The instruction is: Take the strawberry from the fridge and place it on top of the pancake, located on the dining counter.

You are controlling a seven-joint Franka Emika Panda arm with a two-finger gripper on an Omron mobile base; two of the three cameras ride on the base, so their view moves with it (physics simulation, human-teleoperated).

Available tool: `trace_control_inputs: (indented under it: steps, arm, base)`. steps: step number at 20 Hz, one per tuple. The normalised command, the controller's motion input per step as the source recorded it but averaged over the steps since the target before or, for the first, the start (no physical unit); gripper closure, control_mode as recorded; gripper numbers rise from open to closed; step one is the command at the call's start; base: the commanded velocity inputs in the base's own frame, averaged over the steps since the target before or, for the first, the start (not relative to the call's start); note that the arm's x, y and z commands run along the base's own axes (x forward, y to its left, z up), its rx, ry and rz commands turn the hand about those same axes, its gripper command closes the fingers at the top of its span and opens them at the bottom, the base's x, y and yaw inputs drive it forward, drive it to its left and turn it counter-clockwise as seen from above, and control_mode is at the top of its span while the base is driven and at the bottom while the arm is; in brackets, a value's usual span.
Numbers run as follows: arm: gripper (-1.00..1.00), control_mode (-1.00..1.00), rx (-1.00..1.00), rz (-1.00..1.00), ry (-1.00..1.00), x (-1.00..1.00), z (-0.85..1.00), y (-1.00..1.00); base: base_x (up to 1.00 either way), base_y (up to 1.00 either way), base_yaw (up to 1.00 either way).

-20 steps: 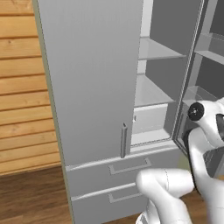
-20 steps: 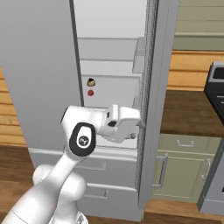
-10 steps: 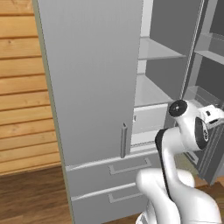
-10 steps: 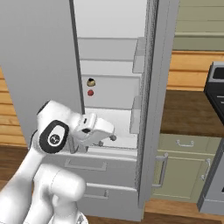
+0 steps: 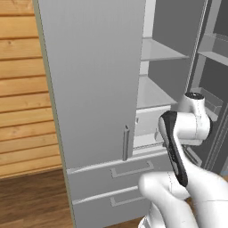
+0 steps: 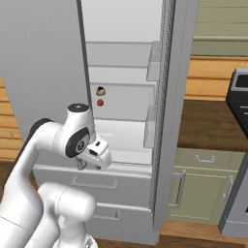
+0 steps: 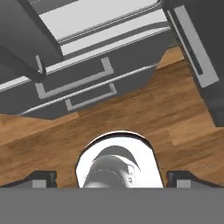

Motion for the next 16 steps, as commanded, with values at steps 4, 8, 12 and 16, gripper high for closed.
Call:
trace_control_inputs:
  steps: [4, 8, 12, 16]
  arm:
    - [-1.00, -1.00, 0.25, 0.14, -0.26, 0.58, 0.02, 0.92]
    - [-1.00, -1.00, -0.13, 0.25, -0.18, 0.67, 0.15, 0.57]
    - [-1.00, -1.00, -0.17, 0.11, -0.10, 0.85, 0.07, 0.41]
    - [-1.00, -1.00, -0.07, -0.03, -0.07, 0.72, -0.01, 0.66]
  base:
    - [0.00, 0.00, 0.00]
    - [0.00, 0.00, 0.00]
    - [0.00, 0.00, 0.00]
    - [0.00, 0.00, 0.00]
